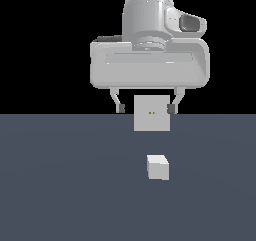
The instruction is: Plug the charger into the wall socket.
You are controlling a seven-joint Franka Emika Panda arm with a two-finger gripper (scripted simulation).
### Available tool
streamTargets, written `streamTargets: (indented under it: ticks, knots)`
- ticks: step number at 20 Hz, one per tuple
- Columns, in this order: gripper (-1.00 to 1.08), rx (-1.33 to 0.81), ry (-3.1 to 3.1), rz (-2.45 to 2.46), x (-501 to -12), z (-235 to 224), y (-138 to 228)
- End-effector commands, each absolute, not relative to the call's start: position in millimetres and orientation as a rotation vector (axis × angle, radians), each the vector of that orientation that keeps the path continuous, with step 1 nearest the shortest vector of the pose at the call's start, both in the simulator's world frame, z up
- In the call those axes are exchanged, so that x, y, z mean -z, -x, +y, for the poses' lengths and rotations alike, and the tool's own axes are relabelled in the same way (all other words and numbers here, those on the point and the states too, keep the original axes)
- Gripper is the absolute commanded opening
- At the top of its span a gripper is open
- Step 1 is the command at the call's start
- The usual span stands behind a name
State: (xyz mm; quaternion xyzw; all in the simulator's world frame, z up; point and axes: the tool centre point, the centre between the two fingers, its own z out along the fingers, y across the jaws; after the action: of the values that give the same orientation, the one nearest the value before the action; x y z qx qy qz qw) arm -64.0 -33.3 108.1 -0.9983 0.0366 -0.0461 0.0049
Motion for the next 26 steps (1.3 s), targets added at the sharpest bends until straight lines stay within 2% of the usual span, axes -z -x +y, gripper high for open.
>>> streamTargets:
  ticks: [1,13,26]
  knots:
    - [1.0,0.186,3.128,0.116,-100,-36,70]
    - [1.0,0.331,3.129,0.119,-70,-46,85]
    - [1.0,0.36,3.128,0.121,-60,-48,88]
